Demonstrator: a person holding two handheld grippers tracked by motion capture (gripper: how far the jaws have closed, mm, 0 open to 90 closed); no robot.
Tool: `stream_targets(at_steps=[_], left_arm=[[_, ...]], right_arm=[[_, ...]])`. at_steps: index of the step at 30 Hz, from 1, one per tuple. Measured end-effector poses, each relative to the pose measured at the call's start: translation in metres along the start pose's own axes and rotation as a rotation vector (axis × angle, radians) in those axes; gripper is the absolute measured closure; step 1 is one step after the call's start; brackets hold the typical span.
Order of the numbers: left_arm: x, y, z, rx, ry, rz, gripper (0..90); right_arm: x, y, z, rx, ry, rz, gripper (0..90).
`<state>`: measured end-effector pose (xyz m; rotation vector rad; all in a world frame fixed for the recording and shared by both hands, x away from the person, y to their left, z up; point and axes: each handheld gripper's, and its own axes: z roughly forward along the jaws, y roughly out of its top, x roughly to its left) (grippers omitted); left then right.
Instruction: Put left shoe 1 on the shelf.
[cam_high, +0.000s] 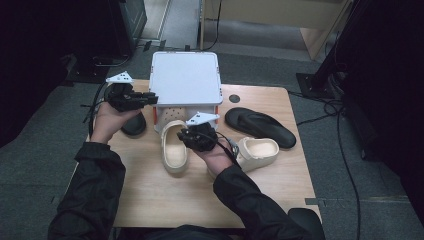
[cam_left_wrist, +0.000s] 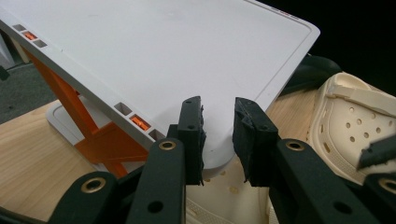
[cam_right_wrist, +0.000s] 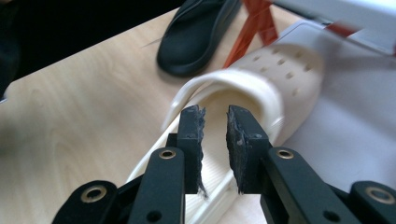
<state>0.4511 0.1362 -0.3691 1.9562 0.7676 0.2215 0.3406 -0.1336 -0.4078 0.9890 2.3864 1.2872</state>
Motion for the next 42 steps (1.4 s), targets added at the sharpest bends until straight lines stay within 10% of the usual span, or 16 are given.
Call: stream_targets(at_steps=[17, 27, 42], left_arm=[[0.000, 0.000, 0.001, 0.000, -0.001, -0.008, 75.7], [0.000, 0.000, 0.001, 0.002, -0.002, -0.009, 76.3], [0.001, 0.000, 0.001, -0.003, -0.009, -0.014, 76.7]], right_arm=[[0.042, -0.055, 0.001, 0.063, 0.125, -0.021, 80.2], [0.046, -0.090, 0.025, 0.166, 0.117, -0.029, 82.4], [0.043, -0.072, 0.031, 0.120, 0.073, -0.075, 84.2]])
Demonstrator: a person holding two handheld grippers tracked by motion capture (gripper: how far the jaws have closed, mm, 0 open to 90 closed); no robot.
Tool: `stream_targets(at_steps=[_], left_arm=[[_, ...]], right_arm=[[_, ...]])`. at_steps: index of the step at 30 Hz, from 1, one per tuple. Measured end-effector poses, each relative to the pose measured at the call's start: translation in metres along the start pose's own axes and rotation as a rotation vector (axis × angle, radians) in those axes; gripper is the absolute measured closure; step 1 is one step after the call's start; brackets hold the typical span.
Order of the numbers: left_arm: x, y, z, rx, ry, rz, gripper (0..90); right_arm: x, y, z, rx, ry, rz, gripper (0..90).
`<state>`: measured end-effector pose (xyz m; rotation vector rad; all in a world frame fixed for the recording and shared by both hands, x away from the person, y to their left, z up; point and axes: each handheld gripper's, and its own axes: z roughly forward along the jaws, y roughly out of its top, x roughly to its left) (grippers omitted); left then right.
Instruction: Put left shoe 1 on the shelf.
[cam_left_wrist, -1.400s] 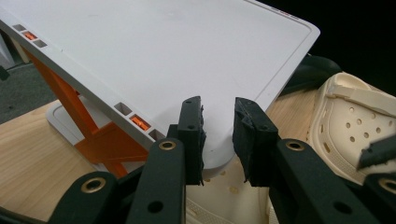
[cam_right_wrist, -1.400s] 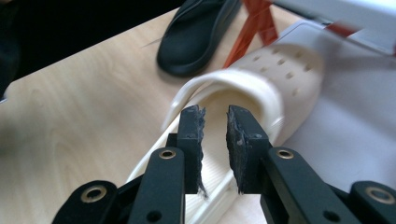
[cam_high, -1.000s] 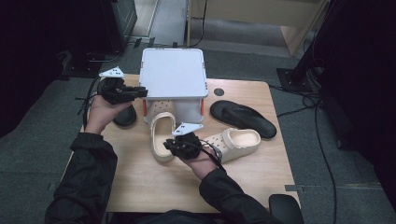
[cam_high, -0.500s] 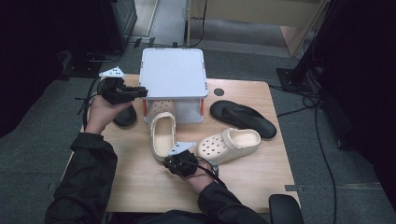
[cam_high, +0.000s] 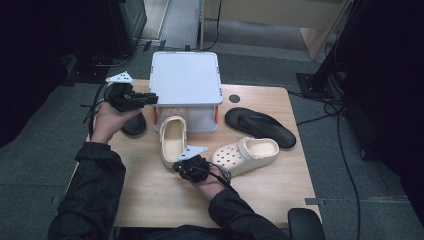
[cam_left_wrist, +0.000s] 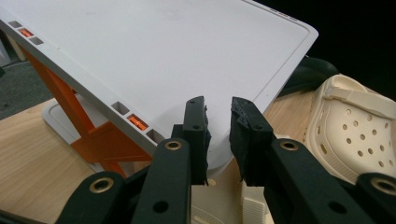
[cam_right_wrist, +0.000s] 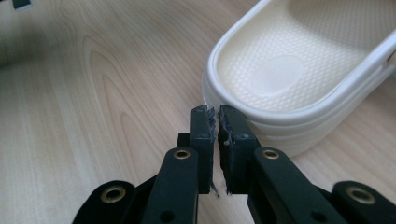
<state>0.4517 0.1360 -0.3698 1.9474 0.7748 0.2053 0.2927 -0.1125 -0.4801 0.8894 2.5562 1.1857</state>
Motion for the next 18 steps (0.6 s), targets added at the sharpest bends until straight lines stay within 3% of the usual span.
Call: stream_targets(at_steps=[10, 14, 18], left_arm=[[0.000, 0.000, 0.000, 0.001, -0.001, 0.003, 76.9], [0.000, 0.000, 0.000, -0.001, 0.000, -0.002, 76.9], [0.000, 0.000, 0.000, -0.002, -0.001, -0.002, 76.9]], right_arm=[[-0.011, 0.011, 0.006, -0.023, -0.055, -0.002, 83.2], [-0.019, 0.020, 0.009, -0.030, -0.053, 0.027, 83.1], [-0.024, 0.028, 0.016, -0.018, -0.064, 0.024, 82.9]])
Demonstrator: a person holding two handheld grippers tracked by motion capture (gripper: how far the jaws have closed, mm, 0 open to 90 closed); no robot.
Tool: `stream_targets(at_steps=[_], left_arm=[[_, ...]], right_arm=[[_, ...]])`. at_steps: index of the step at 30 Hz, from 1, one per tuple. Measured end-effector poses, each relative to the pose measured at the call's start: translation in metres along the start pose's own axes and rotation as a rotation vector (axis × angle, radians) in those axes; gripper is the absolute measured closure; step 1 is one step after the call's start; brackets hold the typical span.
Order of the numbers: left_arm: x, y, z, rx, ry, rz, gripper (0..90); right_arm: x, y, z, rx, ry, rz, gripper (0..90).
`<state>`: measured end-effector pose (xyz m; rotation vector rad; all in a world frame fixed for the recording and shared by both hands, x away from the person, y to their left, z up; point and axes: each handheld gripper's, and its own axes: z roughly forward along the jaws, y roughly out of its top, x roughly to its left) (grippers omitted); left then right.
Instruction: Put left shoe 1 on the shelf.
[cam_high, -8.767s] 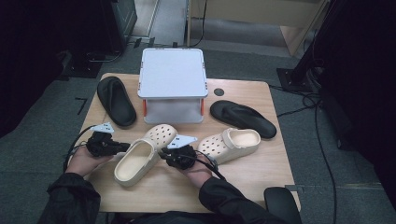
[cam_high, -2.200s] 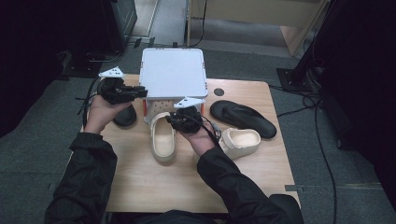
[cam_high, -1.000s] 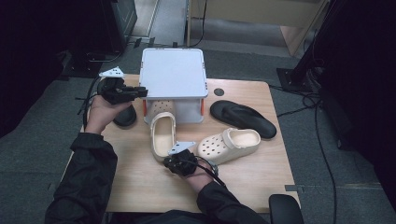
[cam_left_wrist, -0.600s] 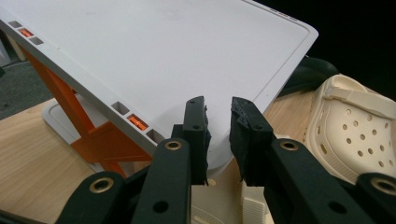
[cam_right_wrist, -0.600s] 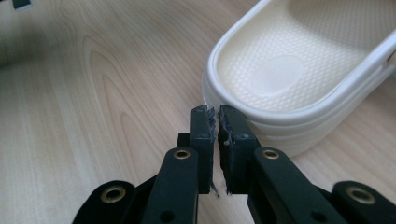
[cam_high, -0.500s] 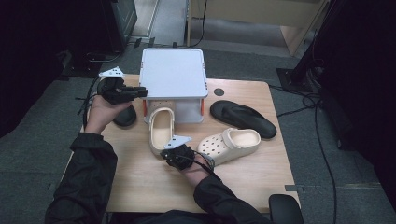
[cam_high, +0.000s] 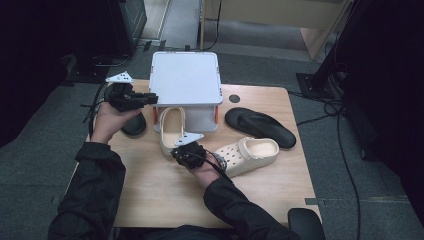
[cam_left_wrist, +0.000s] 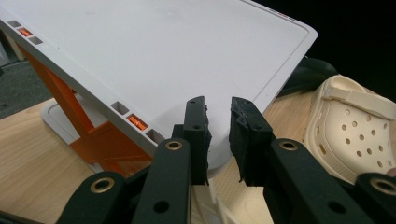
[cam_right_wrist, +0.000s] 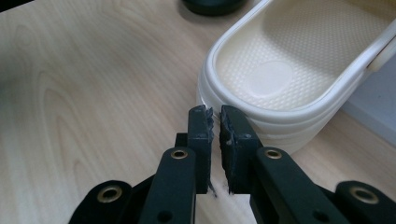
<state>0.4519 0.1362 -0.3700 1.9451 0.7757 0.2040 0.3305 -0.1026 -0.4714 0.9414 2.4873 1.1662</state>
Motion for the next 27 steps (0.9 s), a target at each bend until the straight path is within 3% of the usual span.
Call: stream_targets(at_steps=[4, 8, 11, 16, 22, 27], left_arm=[[0.000, 0.000, 0.000, 0.000, 0.000, 0.000, 76.9], [0.000, 0.000, 0.000, 0.002, -0.003, -0.003, 77.7], [0.000, 0.000, 0.000, 0.002, -0.005, -0.006, 77.9], [0.000, 0.000, 0.000, 0.003, -0.010, -0.011, 78.7], [0.001, 0.000, 0.000, 0.005, -0.014, -0.022, 79.5], [0.001, 0.000, 0.000, 0.006, -0.014, -0.022, 79.7]], right_arm=[[-0.005, 0.006, 0.007, 0.017, -0.006, 0.012, 83.3], [-0.008, 0.009, 0.013, 0.010, -0.032, -0.018, 81.9], [-0.012, 0.010, 0.017, 0.001, -0.025, -0.003, 83.3], [-0.012, 0.017, 0.020, 0.013, -0.043, -0.029, 82.5], [-0.019, 0.024, 0.027, 0.006, -0.023, -0.006, 82.6], [-0.022, 0.030, 0.032, 0.018, -0.037, -0.005, 82.2]])
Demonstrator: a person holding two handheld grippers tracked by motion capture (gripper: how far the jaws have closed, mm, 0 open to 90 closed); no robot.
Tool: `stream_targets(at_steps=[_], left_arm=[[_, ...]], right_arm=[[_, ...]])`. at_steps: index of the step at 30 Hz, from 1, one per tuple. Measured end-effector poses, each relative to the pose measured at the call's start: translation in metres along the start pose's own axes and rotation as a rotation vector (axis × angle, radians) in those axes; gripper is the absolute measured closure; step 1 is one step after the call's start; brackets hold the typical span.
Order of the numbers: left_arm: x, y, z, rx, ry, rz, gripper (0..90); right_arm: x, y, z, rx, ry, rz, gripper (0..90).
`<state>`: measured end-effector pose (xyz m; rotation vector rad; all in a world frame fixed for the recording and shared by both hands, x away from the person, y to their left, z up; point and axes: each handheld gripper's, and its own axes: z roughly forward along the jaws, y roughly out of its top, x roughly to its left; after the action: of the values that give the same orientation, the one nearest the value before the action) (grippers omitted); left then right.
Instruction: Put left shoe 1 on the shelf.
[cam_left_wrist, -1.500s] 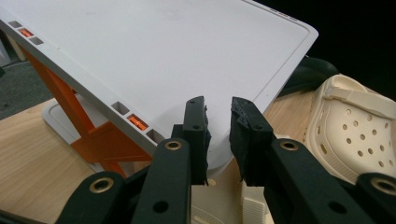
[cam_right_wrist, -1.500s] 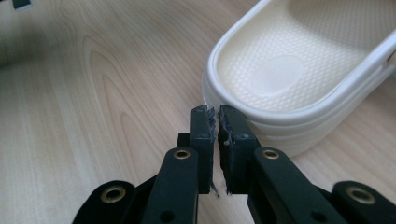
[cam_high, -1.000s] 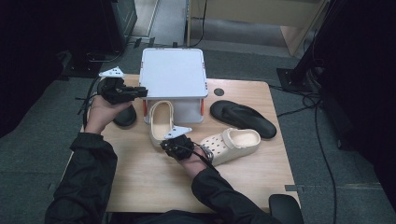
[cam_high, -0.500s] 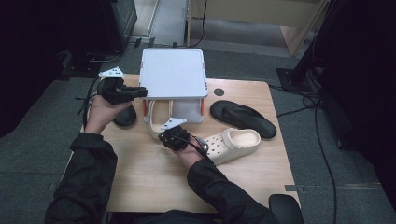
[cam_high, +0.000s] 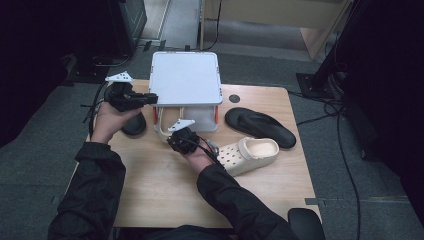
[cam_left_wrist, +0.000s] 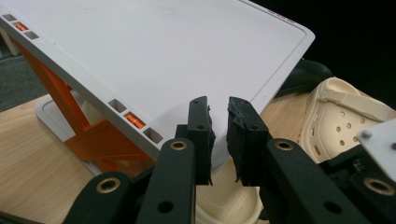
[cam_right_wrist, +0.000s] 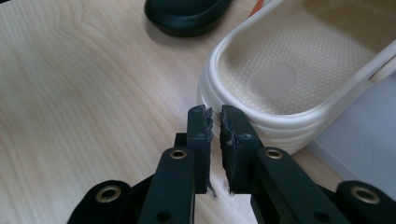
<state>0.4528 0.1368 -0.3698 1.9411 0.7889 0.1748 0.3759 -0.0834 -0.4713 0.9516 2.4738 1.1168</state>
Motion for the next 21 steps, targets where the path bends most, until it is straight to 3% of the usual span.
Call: stream_targets(at_steps=[5, 13, 17, 21], left_arm=[[0.000, 0.000, 0.000, 0.000, -0.001, -0.003, 79.9], [0.000, 0.000, 0.000, -0.001, -0.001, -0.004, 80.0], [-0.001, -0.001, 0.000, -0.006, 0.005, 0.006, 79.4], [-0.002, 0.000, -0.001, 0.002, 0.009, -0.001, 76.7]], right_arm=[[-0.005, 0.003, 0.005, -0.011, 0.014, 0.001, 82.4], [-0.017, 0.012, 0.014, -0.015, 0.015, 0.052, 80.4], [-0.020, 0.012, 0.016, -0.021, 0.042, 0.086, 78.4], [-0.019, 0.013, 0.008, -0.034, 0.076, 0.085, 75.9]])
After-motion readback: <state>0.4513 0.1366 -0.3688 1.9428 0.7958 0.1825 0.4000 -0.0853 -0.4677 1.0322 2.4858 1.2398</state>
